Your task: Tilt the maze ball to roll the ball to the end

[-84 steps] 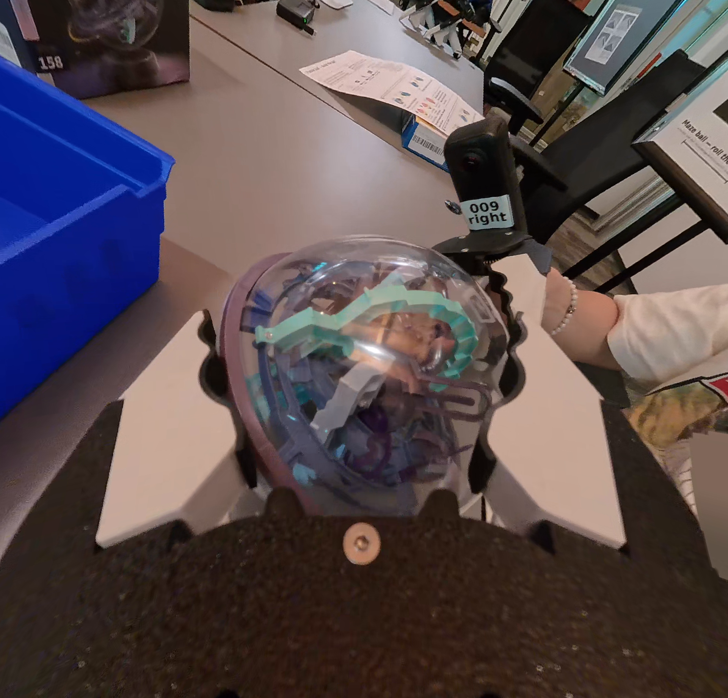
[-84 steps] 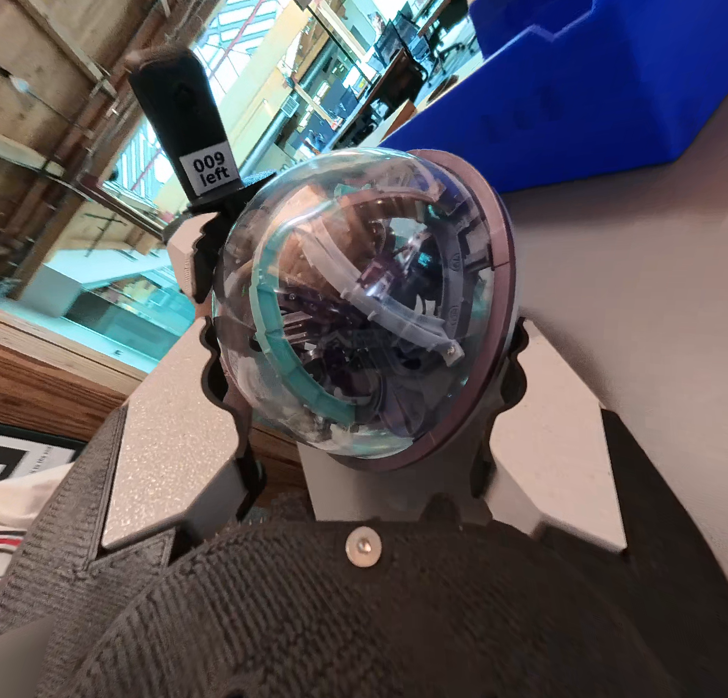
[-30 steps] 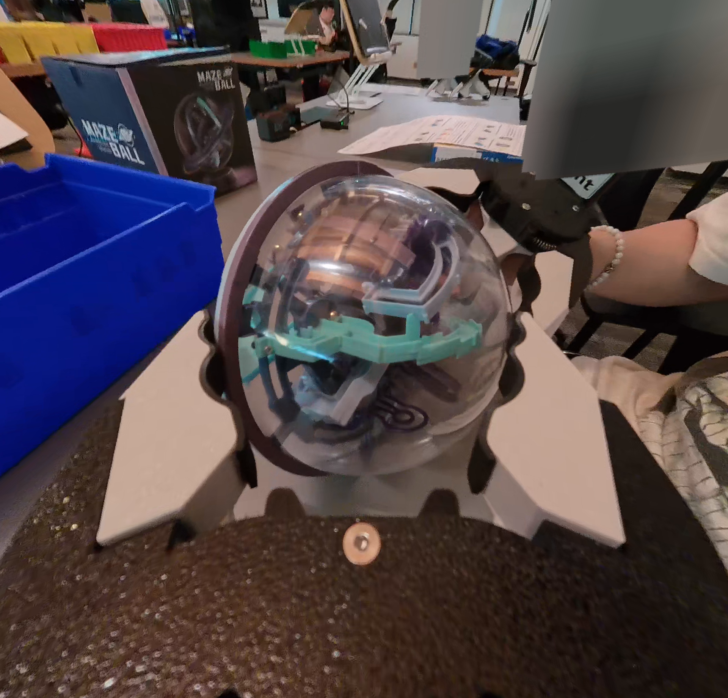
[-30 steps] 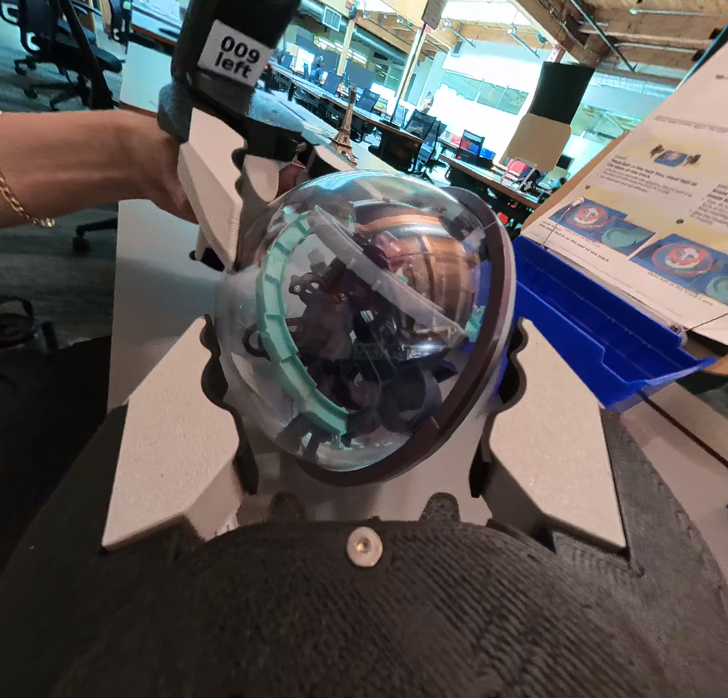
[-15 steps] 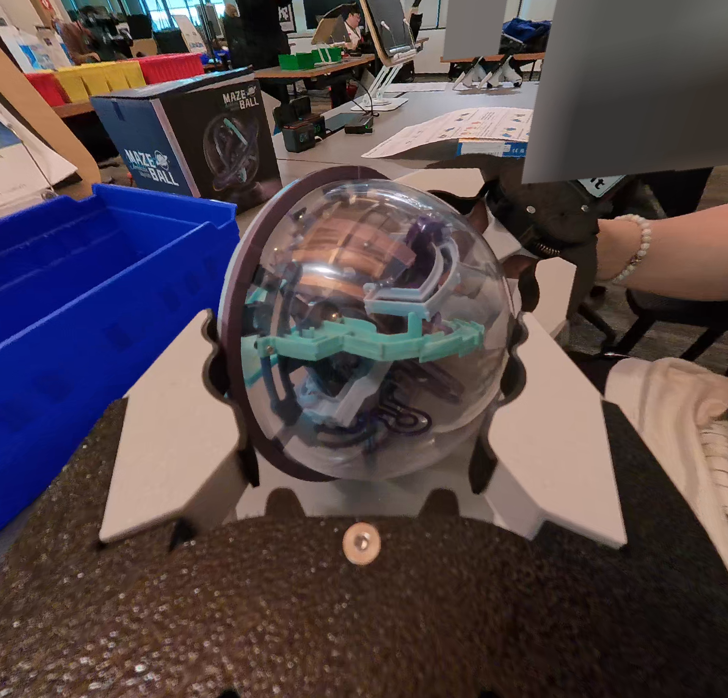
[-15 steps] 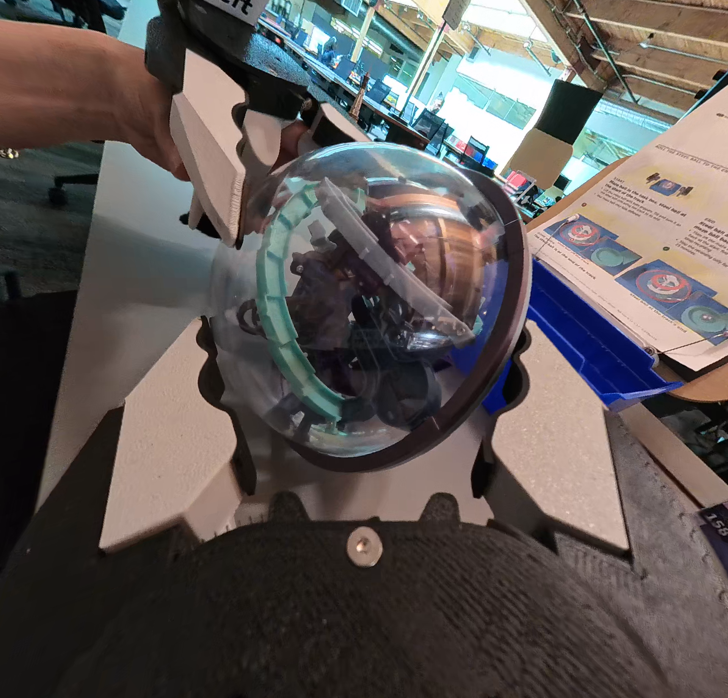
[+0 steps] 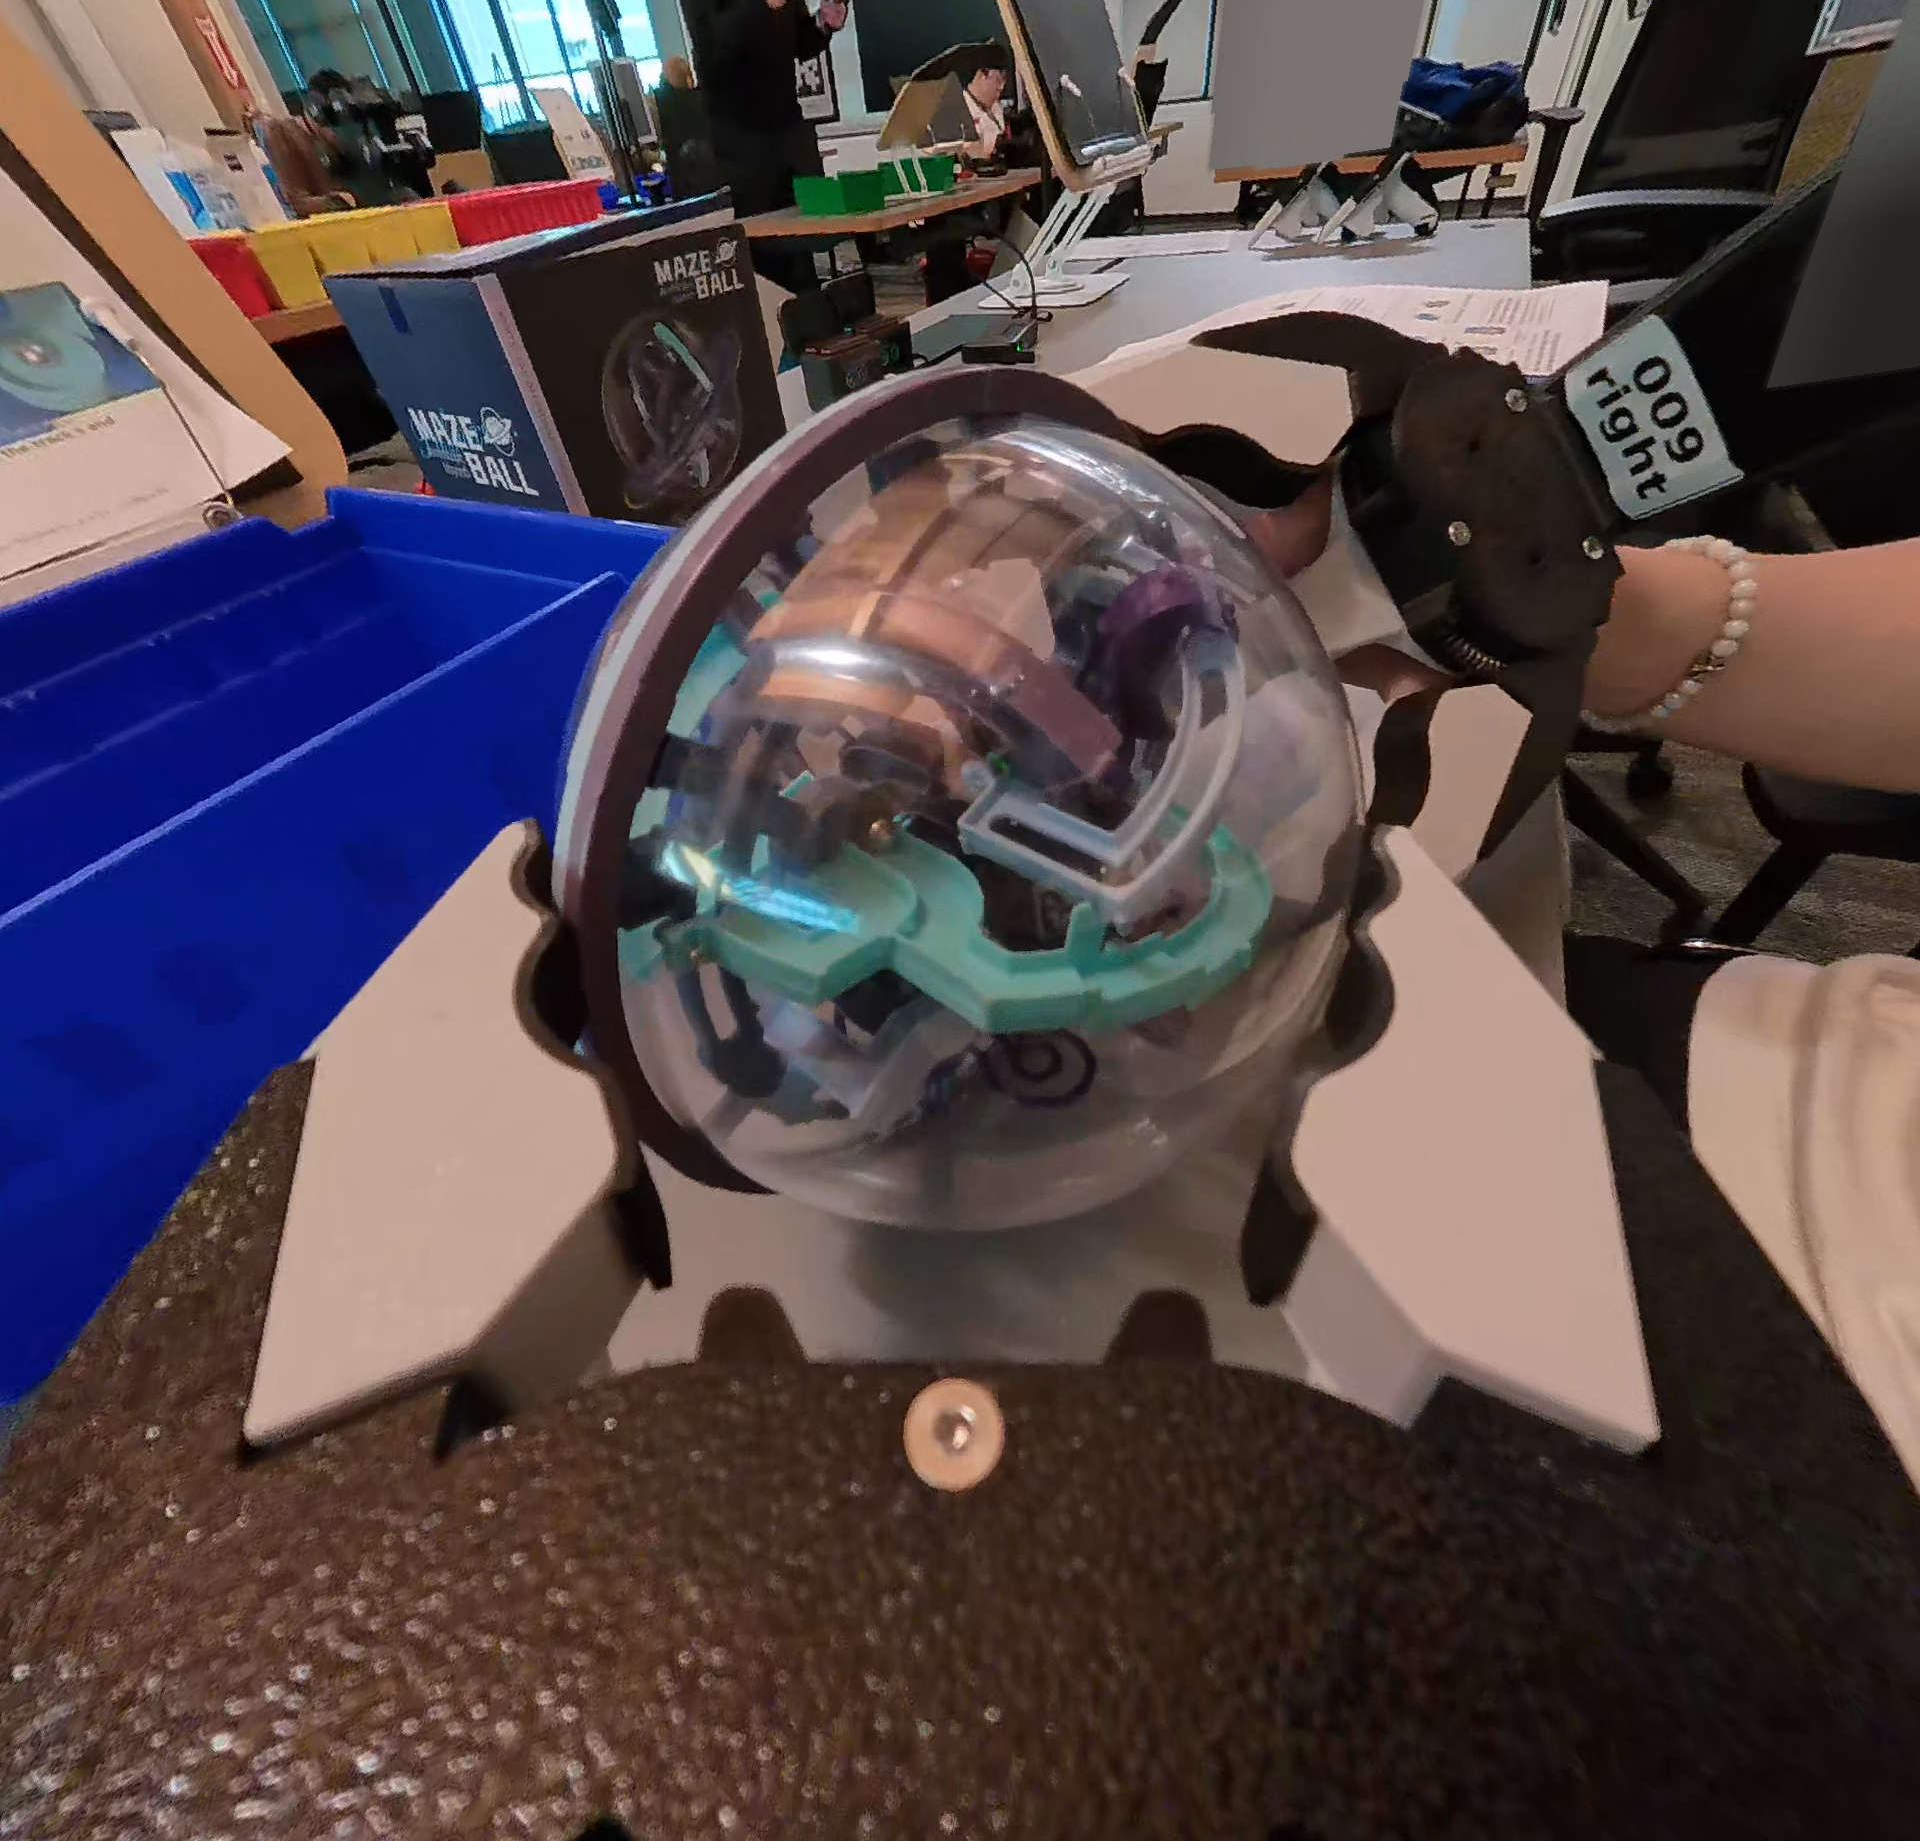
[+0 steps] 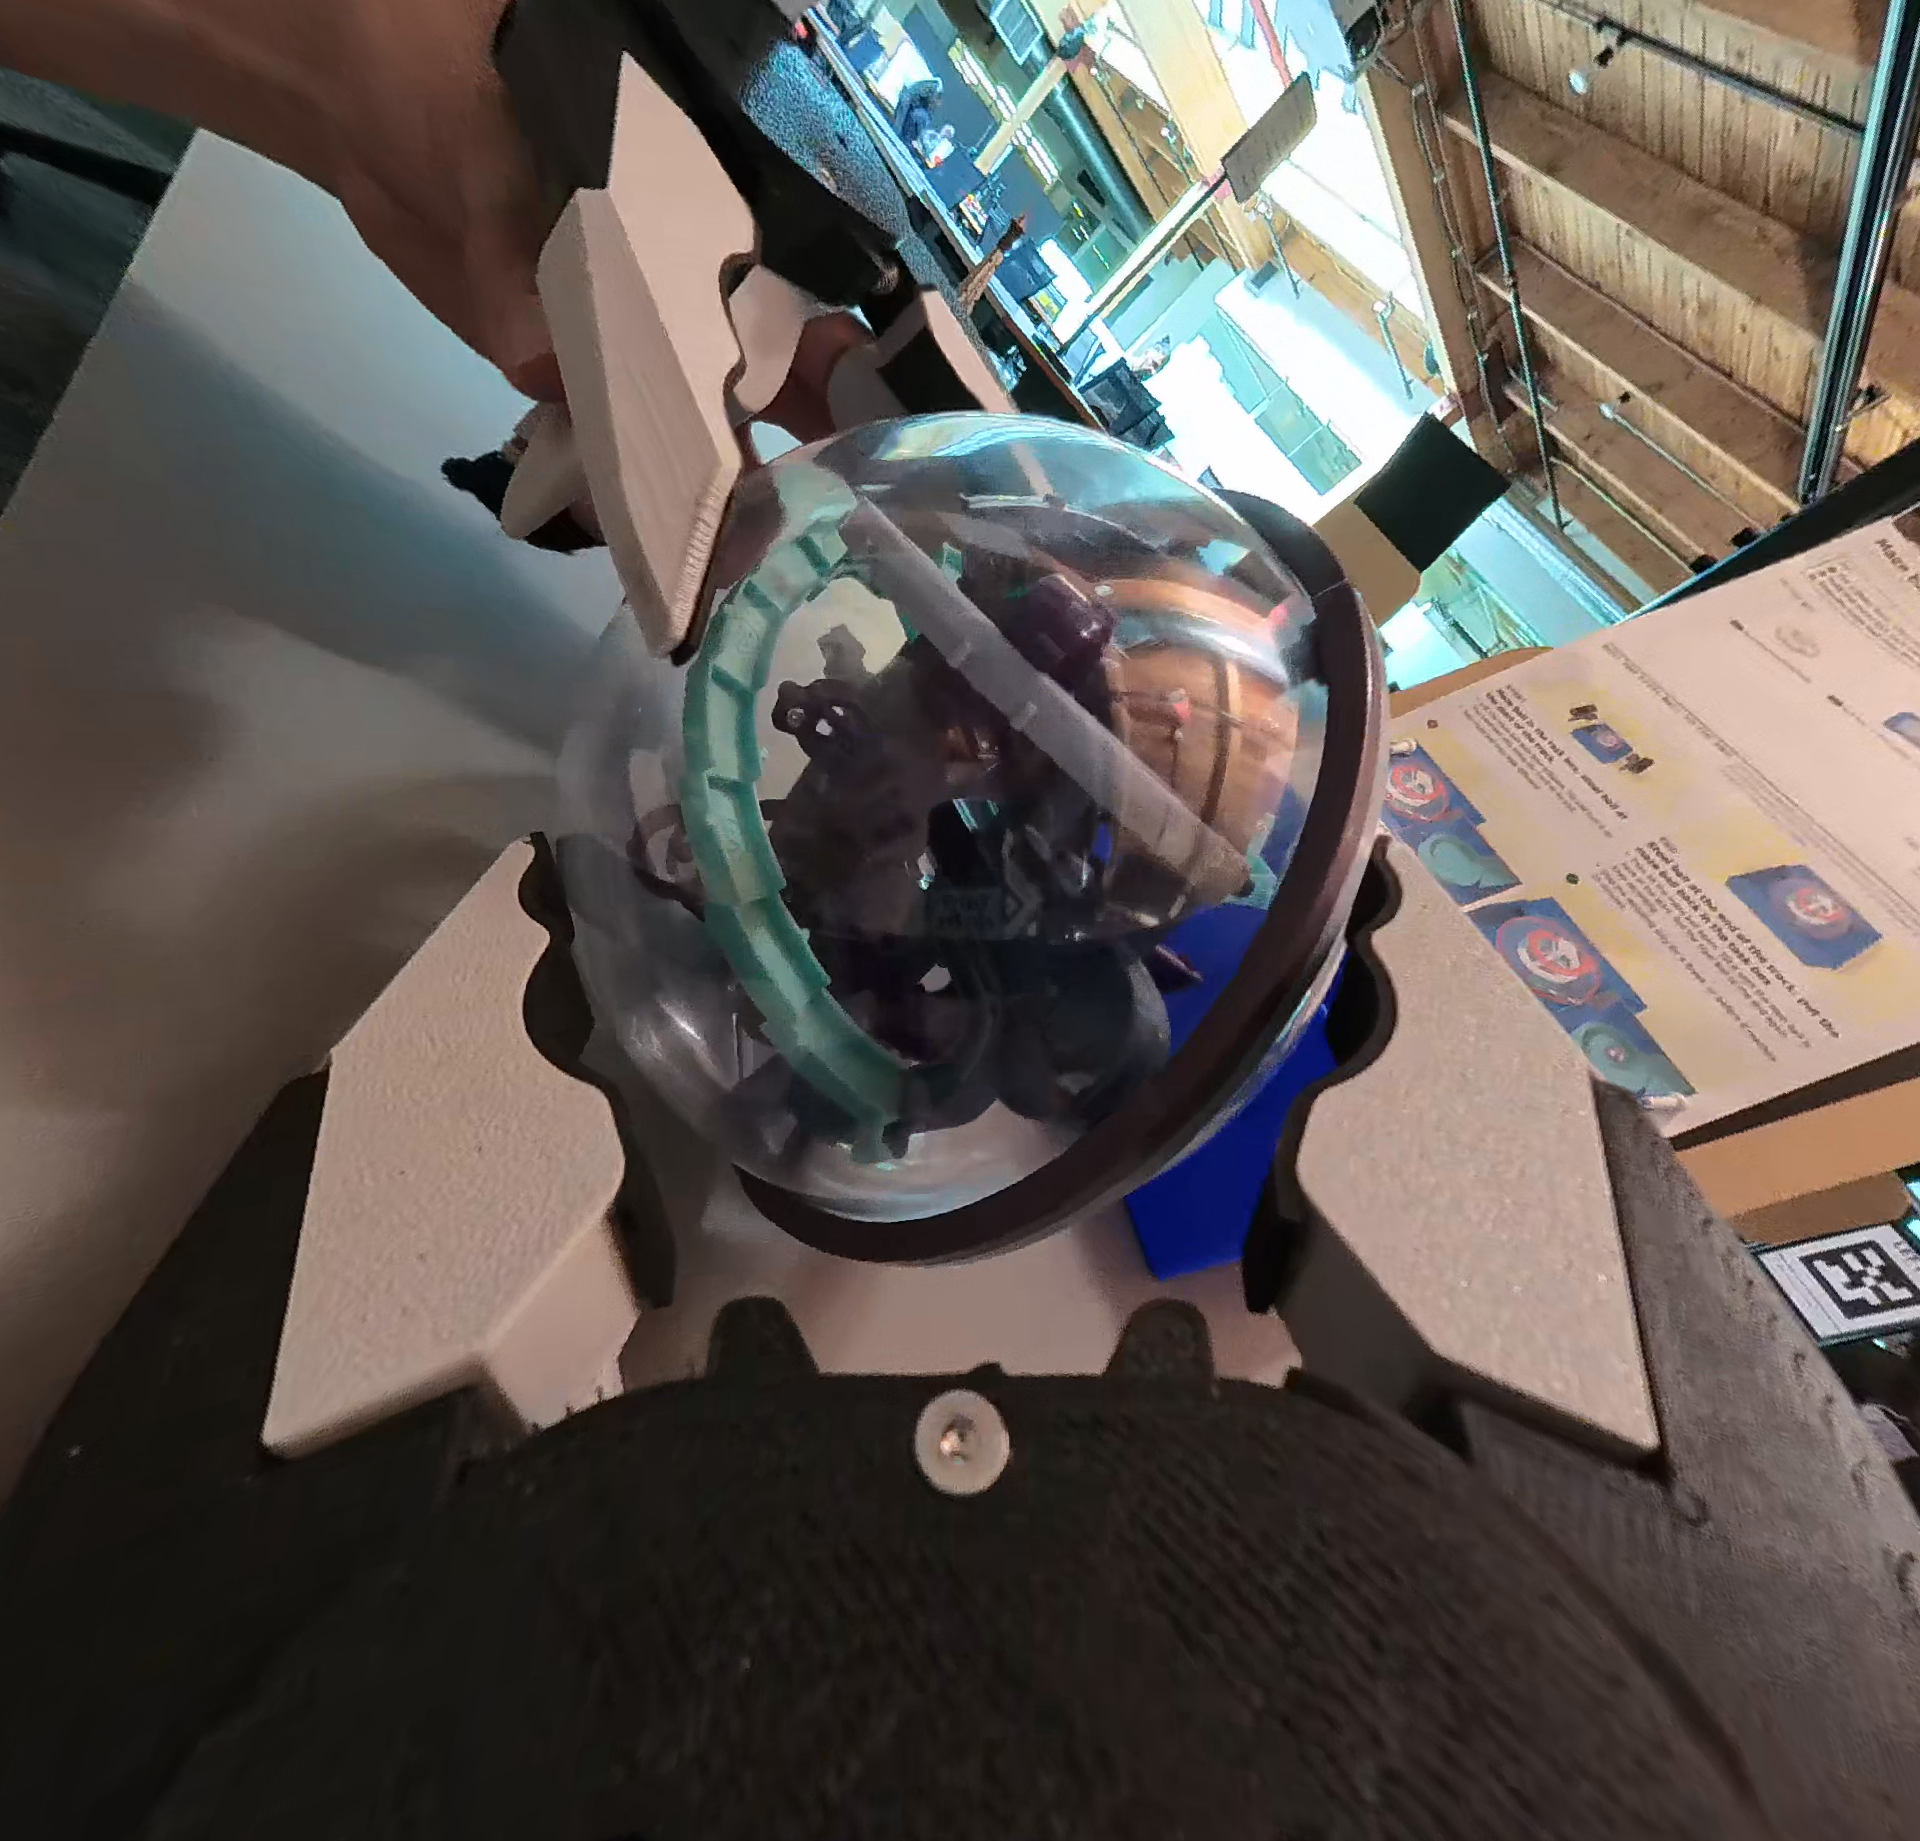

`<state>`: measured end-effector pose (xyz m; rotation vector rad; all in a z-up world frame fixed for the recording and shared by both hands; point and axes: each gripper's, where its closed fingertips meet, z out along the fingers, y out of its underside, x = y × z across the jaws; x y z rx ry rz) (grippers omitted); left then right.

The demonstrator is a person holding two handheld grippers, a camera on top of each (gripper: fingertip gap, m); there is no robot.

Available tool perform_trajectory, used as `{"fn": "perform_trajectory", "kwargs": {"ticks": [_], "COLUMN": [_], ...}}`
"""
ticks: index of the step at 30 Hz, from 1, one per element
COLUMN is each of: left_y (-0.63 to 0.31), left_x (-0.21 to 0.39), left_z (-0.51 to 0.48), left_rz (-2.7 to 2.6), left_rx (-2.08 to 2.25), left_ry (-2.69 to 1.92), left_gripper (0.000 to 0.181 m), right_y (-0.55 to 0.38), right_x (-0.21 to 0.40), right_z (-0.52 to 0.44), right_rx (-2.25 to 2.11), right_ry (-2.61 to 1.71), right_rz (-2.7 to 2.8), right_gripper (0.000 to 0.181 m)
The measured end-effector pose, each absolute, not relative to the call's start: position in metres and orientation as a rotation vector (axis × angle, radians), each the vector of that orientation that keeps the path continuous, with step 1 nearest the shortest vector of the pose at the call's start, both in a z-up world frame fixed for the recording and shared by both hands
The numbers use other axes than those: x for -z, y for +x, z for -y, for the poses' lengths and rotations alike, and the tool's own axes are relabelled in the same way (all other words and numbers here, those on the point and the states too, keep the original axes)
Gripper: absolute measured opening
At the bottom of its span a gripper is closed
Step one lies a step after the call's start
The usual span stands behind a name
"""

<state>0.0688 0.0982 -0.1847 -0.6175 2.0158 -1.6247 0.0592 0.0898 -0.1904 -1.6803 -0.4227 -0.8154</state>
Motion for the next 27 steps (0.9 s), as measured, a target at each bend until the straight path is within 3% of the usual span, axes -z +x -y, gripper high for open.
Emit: {"fn": "perform_trajectory", "kwargs": {"ticks": [13, 27], "left_y": [0.070, 0.070], "left_x": [0.195, 0.196], "left_z": [-0.095, -0.096], "left_rz": [-2.034, -2.030], "left_rx": [1.563, 1.588], "left_ry": [-0.572, -0.564], "left_gripper": [0.146, 0.146], "right_y": [0.056, 0.051], "right_x": [0.191, 0.183], "right_z": [-0.086, -0.090], "right_rx": [0.853, 0.778], "right_ry": [-1.689, -1.652], "right_rz": [0.705, 0.585], "right_gripper": [0.143, 0.141]}}
